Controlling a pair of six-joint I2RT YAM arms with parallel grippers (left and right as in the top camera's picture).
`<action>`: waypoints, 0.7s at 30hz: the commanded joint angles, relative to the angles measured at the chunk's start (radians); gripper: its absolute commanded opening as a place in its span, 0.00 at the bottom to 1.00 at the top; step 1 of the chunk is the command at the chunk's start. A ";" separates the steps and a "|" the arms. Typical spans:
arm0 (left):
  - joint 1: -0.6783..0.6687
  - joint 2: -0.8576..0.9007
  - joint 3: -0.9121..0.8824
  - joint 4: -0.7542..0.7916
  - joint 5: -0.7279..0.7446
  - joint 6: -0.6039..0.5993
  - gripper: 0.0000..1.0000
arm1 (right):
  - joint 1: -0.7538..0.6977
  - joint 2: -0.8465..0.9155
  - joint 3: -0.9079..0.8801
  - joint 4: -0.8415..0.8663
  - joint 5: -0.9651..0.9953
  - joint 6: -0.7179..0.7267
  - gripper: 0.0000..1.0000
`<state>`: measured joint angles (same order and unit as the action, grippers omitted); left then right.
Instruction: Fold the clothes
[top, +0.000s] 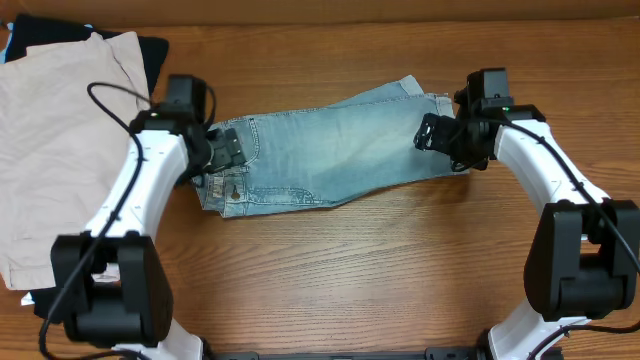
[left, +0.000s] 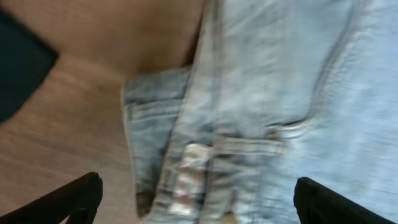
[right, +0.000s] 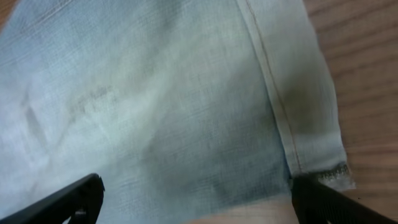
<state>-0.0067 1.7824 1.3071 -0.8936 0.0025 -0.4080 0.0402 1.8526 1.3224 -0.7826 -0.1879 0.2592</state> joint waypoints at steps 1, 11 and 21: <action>0.057 0.063 -0.012 -0.043 0.095 0.011 1.00 | 0.006 -0.026 0.087 -0.041 -0.016 -0.054 1.00; 0.089 0.112 -0.140 0.134 0.160 0.080 1.00 | 0.067 -0.026 0.118 -0.058 -0.016 -0.085 1.00; 0.080 0.114 -0.245 0.458 0.259 0.079 0.97 | 0.085 -0.026 0.118 0.003 -0.016 -0.077 0.99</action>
<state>0.0849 1.8671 1.1088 -0.4702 0.1818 -0.3542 0.1261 1.8523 1.4181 -0.7948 -0.2024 0.1856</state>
